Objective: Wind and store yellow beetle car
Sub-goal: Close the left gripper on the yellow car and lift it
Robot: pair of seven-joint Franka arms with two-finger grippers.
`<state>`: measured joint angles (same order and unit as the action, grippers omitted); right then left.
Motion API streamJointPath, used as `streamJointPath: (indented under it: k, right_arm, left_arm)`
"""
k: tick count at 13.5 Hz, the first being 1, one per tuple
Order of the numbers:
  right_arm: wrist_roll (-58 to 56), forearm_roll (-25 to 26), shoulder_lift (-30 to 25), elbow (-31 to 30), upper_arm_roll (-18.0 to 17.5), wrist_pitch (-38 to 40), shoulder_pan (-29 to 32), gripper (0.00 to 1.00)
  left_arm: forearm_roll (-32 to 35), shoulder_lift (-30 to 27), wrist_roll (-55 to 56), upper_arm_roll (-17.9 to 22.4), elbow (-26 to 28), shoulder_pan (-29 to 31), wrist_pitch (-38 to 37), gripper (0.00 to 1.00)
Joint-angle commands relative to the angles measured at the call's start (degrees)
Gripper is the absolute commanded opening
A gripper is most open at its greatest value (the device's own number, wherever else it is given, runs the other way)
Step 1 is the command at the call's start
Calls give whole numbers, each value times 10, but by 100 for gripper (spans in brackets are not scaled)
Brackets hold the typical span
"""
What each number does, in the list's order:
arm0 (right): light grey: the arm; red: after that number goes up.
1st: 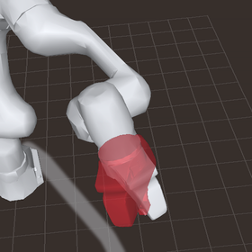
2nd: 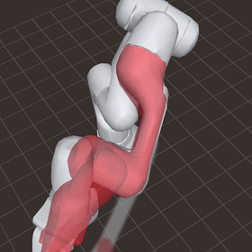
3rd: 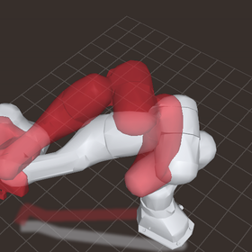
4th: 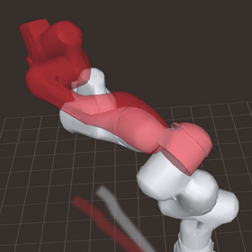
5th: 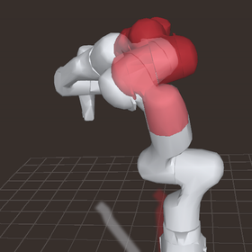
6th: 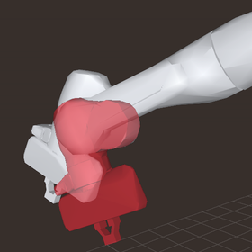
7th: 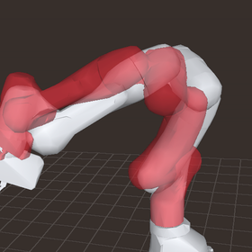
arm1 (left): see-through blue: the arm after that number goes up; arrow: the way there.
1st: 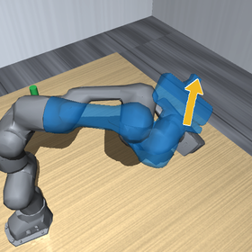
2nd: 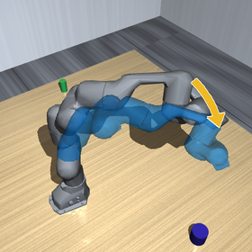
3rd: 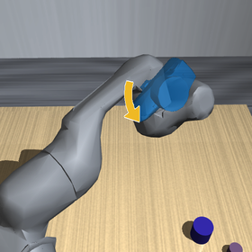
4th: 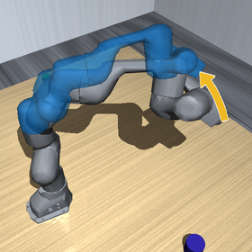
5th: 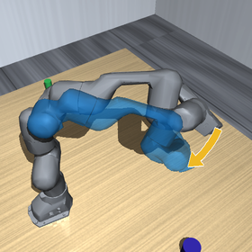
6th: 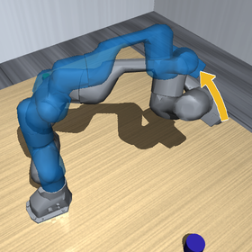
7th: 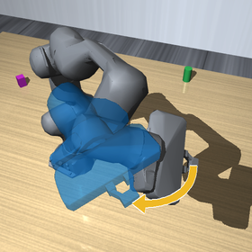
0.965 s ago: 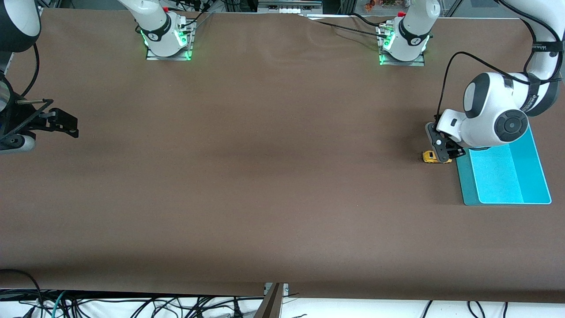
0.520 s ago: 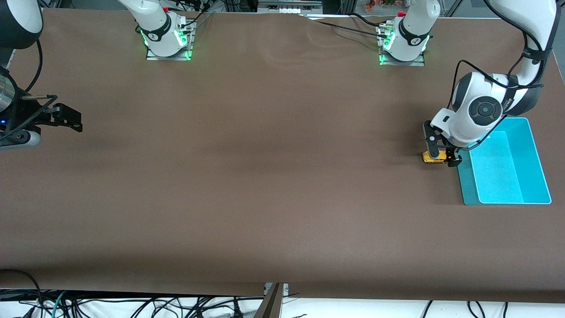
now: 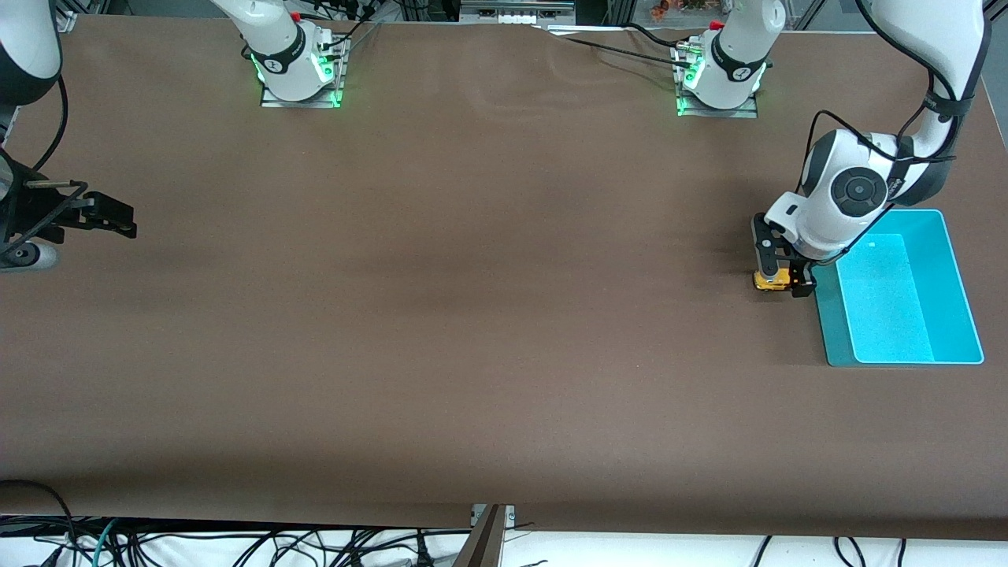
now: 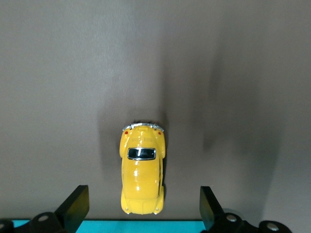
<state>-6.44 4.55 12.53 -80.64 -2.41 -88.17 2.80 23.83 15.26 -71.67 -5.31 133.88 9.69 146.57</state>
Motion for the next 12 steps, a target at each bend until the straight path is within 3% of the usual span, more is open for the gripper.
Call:
streamJointPath:
  k: [1,8,9,10,11,12]
  right_arm:
    - [7,-12,-3,-2,-3,5,4,100]
    - [6,-12,-3,-1,-5,2,3,100]
    - [5,-12,-3,-1,-4,2,3,100]
    - [5,-12,-3,-1,-4,3,4,100]
    - [5,-12,-2,-1,-4,2,4,100]
    - [5,-12,-2,-1,-4,1,4,100]
  left_arm:
    - [13,24,-39,-4,1,30,52,100]
    - [12,57,-34,-4,1,39,80,100]
    - [12,57,-36,-4,1,46,91,85]
    - [12,57,-36,-5,1,49,92,46]
    - [12,58,-37,-4,1,49,92,23]
    - [12,57,-38,-5,1,49,92,8]
